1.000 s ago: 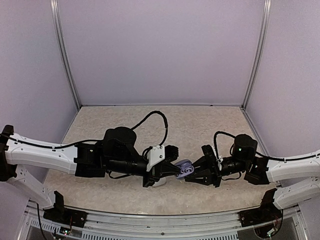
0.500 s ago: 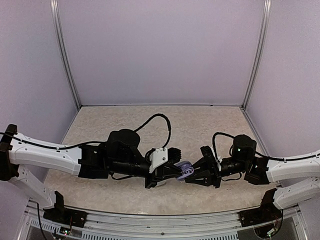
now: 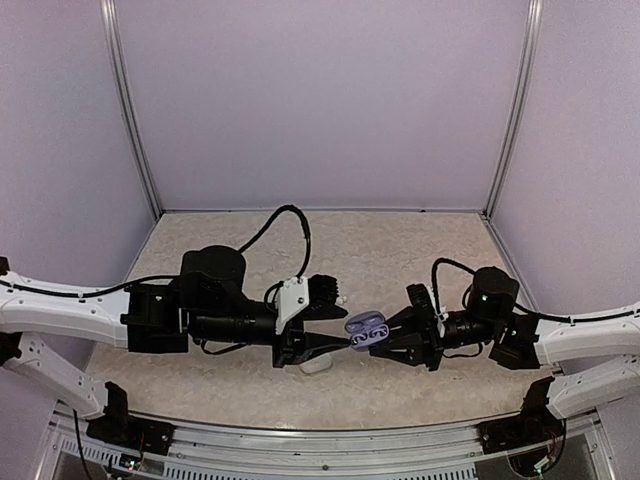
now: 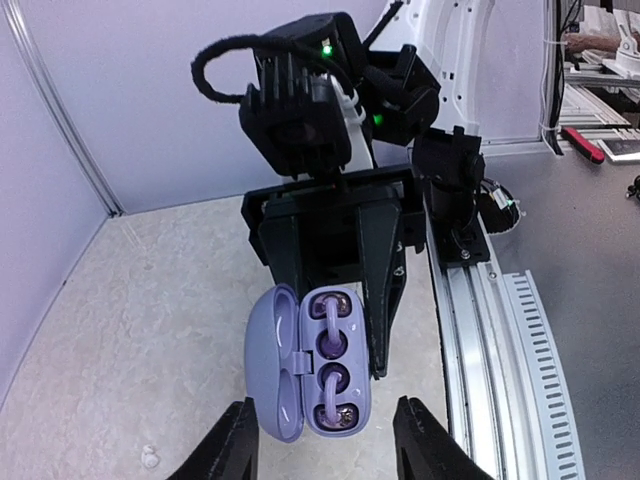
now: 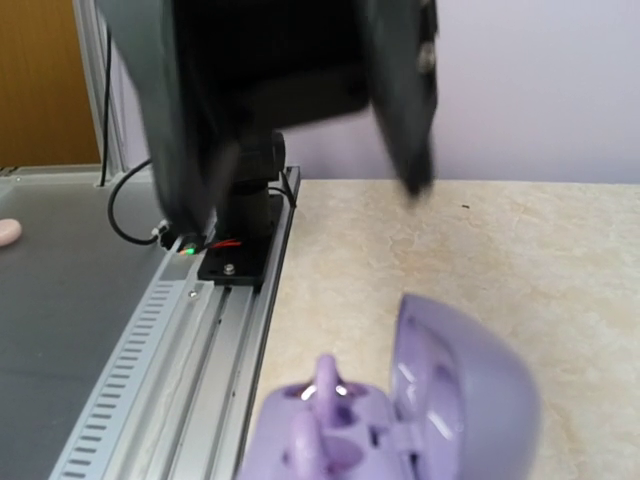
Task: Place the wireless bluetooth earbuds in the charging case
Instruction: Insert the left earbud into the left side groove of the charging case, then close the charging case with the earbuds inside.
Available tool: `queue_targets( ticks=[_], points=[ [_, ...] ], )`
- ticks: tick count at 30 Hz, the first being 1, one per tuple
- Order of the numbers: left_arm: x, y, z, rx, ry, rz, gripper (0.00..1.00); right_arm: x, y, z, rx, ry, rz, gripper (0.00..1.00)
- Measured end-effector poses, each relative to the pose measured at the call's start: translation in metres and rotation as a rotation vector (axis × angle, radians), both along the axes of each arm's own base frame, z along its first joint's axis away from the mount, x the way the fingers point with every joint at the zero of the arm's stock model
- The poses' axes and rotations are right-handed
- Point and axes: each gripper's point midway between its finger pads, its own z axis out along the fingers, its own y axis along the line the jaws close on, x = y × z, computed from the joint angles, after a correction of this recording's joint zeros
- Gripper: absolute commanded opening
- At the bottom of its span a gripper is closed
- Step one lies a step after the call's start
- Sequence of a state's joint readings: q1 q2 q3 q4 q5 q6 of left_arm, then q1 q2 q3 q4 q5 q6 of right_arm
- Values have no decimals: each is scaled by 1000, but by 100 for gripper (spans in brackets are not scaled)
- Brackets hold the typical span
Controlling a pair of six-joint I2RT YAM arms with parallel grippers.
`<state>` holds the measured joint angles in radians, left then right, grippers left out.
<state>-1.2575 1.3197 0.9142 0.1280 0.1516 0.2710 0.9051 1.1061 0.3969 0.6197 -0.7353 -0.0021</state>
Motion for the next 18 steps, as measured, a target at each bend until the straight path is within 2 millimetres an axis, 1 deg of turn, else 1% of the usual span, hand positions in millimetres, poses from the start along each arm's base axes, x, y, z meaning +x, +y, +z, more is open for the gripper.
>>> queue_targets(
  ticks=[3,6,8,10,14,18],
  points=[
    [3,14,14,-56,10,27,61,0,0,2,6,8,0,0],
    [15,22,18,-90,42,66,65,0,0,3,9,15,0,0],
    [26,26,13,-96,71,96,68,0,0,4,11,16,0,0],
    [30,27,7,-90,92,105,69,-1,0,4,12,16,2,0],
    [26,20,-4,-72,130,71,69,-1,0,5,15,14,5,0],
    [18,10,-24,-30,167,30,64,-1,1,10,24,9,9,0]
  ],
)
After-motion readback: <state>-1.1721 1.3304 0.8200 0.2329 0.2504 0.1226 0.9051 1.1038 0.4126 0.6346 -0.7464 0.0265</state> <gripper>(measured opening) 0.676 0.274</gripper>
